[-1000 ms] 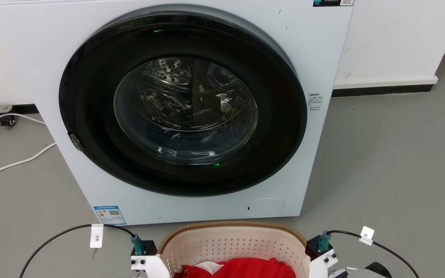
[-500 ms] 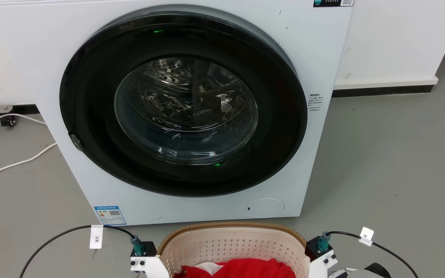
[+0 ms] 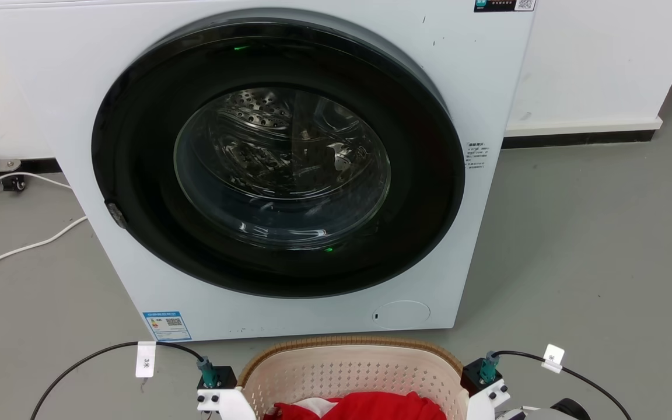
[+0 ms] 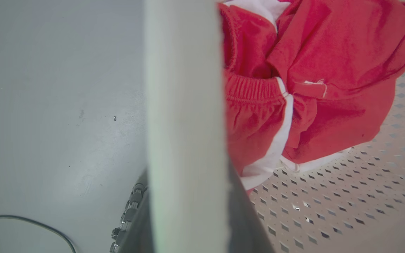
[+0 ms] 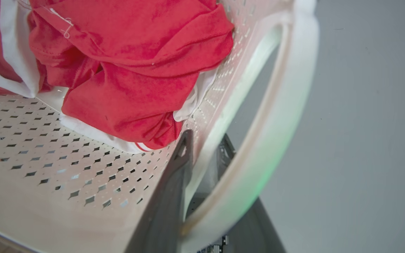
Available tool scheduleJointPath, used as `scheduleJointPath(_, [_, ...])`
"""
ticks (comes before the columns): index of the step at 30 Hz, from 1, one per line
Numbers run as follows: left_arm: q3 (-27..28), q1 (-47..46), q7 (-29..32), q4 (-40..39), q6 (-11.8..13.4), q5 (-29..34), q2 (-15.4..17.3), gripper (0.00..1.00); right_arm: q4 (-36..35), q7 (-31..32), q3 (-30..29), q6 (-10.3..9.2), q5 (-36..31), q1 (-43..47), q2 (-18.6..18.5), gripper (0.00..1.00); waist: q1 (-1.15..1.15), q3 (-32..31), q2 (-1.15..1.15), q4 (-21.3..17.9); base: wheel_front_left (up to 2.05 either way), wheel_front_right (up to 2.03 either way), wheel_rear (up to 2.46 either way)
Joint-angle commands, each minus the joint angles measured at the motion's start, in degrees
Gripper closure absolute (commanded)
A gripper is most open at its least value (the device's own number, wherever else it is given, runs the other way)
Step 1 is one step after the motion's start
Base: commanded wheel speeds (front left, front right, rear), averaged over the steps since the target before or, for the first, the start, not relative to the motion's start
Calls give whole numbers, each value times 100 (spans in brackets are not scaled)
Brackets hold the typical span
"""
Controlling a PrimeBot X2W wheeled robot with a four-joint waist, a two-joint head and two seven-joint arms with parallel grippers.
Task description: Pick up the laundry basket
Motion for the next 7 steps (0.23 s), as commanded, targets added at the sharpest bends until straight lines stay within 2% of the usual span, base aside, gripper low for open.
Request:
scheduleJointPath(1, [-83,-44,31,0,-150,50,74,100,32,-14,35,-12,-110,-20,-159,100,0,3,0,1,0,0,0])
scheduleJointPath(7, [-141,-21,8,6,-150,-25,68,100,39,-4,35,-12,-116,-37,-178,100,0,14,0,-3,0,0,0])
